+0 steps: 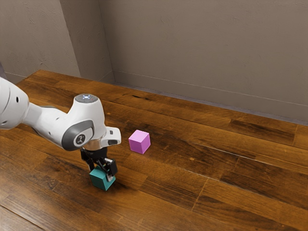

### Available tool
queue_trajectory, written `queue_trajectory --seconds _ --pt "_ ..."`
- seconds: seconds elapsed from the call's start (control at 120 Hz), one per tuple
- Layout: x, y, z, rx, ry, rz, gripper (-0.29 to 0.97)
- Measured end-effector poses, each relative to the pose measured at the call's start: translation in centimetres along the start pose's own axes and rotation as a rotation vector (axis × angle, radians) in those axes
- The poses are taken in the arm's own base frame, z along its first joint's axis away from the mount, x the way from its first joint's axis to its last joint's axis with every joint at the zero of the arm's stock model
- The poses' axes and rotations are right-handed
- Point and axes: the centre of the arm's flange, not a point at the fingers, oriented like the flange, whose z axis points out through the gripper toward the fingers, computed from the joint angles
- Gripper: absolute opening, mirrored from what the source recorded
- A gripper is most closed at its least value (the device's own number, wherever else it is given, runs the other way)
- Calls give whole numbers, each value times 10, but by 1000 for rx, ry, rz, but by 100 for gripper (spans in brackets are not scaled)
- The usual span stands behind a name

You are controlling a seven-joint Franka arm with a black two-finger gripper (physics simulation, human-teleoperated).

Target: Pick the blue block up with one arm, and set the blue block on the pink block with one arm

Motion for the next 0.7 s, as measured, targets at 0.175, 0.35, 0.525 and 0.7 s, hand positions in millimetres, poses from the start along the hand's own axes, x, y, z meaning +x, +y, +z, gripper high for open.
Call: queue_trajectory --seconds 0.175,0.35,0.525,0.7 --pt "1 1 2 0 2 5 68" --pt "1 2 7 -3 -1 7 68" --pt "2 2 9 -4 -1 7 68" --pt "2 2 9 -5 2 7 60"
